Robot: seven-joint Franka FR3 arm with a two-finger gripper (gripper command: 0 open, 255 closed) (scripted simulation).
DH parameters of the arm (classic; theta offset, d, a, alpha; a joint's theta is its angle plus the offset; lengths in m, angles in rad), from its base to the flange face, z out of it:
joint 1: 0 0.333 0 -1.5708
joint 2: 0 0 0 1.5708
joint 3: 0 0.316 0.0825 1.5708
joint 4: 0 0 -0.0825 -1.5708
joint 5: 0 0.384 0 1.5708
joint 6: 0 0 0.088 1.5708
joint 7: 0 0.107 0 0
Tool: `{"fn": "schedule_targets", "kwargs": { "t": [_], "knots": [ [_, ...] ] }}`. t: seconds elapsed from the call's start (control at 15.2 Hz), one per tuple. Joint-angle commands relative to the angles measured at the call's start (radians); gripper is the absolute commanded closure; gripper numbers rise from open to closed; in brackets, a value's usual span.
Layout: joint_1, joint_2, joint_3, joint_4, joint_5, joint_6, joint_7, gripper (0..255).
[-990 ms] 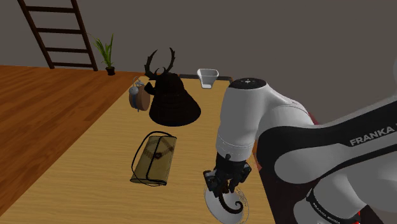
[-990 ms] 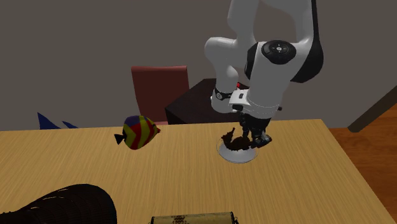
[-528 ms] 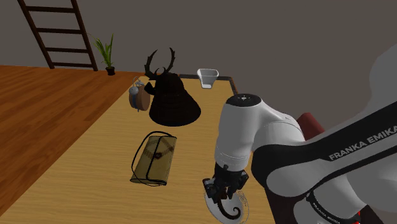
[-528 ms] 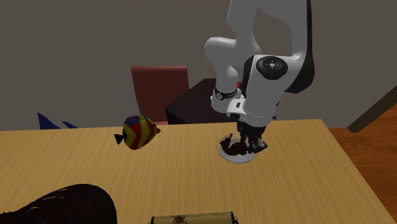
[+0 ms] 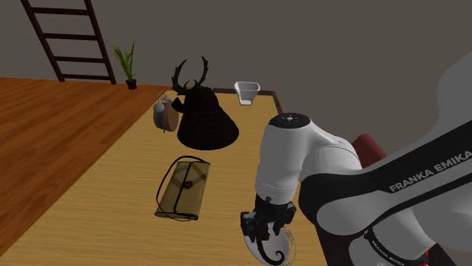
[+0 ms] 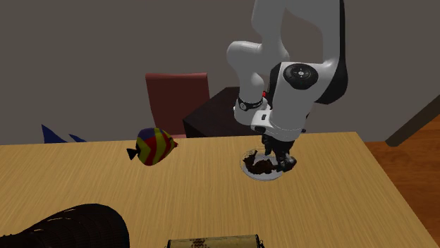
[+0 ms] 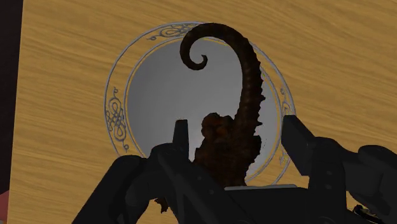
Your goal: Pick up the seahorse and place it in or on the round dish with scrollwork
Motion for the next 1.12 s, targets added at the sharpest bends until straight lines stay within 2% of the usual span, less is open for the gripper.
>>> {"fn": "schedule_targets", "kwargs": {
  "t": [0.0, 0.26, 0.53, 1.06],
  "knots": [
    [0.000, 0.000, 0.000, 0.000, 0.000, 0.000, 0.000, 0],
    [0.000, 0.000, 0.000, 0.000, 0.000, 0.000, 0.000, 0],
    [0.006, -0.124, -0.050, 0.053, -0.016, -0.177, -0.004, 0],
    [0.007, -0.124, -0.050, 0.053, -0.016, -0.177, -0.004, 0]
  ]
}}
